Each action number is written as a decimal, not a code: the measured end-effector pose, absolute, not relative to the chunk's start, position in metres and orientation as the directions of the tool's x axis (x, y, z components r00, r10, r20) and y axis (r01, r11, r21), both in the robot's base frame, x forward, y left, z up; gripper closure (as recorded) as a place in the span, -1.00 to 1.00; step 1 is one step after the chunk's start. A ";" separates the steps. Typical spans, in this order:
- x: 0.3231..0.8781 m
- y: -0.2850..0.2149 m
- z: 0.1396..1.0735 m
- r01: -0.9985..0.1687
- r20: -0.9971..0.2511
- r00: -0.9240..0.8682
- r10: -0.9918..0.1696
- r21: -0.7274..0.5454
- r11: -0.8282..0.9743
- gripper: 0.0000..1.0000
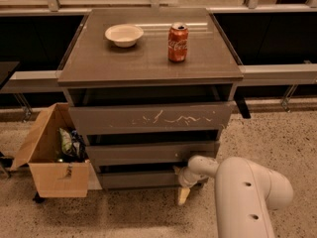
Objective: Open bottom drawer
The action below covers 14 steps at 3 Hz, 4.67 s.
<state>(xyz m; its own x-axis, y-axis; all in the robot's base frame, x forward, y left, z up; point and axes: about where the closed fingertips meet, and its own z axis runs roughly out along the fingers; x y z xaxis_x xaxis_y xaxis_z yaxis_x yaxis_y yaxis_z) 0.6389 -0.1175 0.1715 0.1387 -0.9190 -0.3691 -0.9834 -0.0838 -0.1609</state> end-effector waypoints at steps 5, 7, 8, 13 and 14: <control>0.635 -0.110 0.163 -0.993 -0.406 0.082 -0.910 -0.114 -0.039 0.23; 0.634 -0.114 0.181 -0.989 -0.423 0.093 -0.901 -0.143 -0.035 1.00; 0.634 -0.114 0.181 -0.989 -0.423 0.093 -0.901 -0.143 -0.035 0.71; 0.625 -0.109 0.174 -0.990 -0.392 0.113 -0.913 -0.118 -0.072 -1.00; 0.607 -0.100 0.163 -0.989 -0.350 0.145 -0.926 -0.036 -0.141 -1.00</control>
Offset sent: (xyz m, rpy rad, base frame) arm 0.0386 0.0142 -0.0387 0.0077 0.0384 -0.0628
